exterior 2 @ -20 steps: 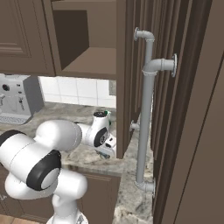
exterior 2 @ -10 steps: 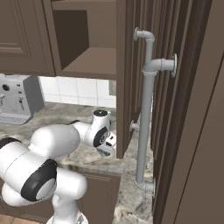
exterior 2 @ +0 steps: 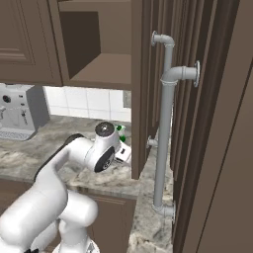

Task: Restock the canned food cabinet by taking the new fresh canned food from the counter and placing it in the cabinet. Then, take the old canned food from the cabinet and place it on the counter.

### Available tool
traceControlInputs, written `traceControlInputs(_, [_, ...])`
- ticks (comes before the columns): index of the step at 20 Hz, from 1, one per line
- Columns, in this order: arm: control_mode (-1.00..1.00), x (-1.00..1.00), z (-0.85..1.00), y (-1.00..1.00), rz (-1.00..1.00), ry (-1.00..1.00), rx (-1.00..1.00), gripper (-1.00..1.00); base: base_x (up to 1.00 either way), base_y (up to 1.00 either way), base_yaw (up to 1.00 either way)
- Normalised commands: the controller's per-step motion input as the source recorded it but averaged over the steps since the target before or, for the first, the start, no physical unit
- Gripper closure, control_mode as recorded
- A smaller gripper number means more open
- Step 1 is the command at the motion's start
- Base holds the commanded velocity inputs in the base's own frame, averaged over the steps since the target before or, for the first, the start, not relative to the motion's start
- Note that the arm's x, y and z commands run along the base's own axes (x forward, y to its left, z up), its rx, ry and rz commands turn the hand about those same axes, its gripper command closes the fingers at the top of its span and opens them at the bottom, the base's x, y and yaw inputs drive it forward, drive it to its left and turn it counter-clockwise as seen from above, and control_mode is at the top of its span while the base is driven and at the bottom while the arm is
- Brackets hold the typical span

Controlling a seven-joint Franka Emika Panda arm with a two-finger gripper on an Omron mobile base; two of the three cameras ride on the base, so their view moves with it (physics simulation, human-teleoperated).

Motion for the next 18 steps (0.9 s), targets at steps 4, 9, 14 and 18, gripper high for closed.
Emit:
traceControlInputs(4, [-1.00, -0.07, 1.00, 0.00, 0.05, -0.36, -0.02, 1.00, 0.00, 0.00, 0.00])
traceControlInputs(9, [-1.00, 0.00, 1.00, 0.02, 0.09, -0.26, -0.05, 1.00, 0.00, 0.00, 0.00])
traceControlInputs(14, [-1.00, 0.00, 1.00, 0.02, 0.06, -0.09, -0.12, 1.00, 0.00, 0.00, 0.00])
traceControlInputs(18, [-1.00, 0.00, 1.00, 0.00, 0.02, 0.00, -0.18, 1.00, 0.00, 0.00, 0.00])
